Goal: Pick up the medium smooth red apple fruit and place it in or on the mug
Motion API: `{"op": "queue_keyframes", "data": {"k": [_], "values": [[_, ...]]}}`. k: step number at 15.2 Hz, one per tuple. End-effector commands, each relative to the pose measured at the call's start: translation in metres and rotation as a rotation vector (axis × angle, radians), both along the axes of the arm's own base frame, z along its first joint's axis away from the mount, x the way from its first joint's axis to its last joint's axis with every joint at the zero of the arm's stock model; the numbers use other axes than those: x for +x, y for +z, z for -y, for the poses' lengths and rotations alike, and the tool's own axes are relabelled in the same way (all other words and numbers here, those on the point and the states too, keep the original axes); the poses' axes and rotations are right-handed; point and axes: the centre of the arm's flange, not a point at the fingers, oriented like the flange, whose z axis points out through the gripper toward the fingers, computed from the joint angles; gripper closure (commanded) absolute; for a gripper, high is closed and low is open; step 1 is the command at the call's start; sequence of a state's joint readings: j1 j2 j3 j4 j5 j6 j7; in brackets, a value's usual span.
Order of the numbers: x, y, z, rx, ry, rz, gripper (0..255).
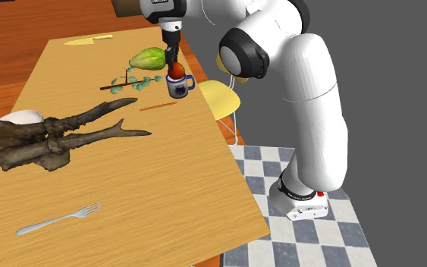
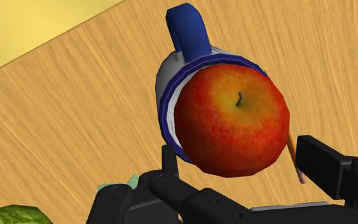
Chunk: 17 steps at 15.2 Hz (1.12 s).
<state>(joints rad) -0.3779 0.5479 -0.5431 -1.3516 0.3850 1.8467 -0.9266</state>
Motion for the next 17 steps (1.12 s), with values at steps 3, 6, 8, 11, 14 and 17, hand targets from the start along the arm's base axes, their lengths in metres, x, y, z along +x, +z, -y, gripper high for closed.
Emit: {"op": "queue_keyframes", "data": {"k": [3, 6, 8, 11, 14, 17], "values": [[0.000, 0.000, 0.000, 0.000, 0.000, -0.001, 0], [-0.001, 0.013, 0.001, 0.000, 0.000, -0.001, 0], [-0.004, 0.039, 0.002, 0.000, 0.000, -0.001, 0], [-0.005, 0.049, 0.002, 0.000, 0.000, -0.001, 0], [-0.005, 0.049, 0.002, 0.000, 0.000, -0.001, 0], [-0.005, 0.049, 0.002, 0.000, 0.000, -0.001, 0]]}}
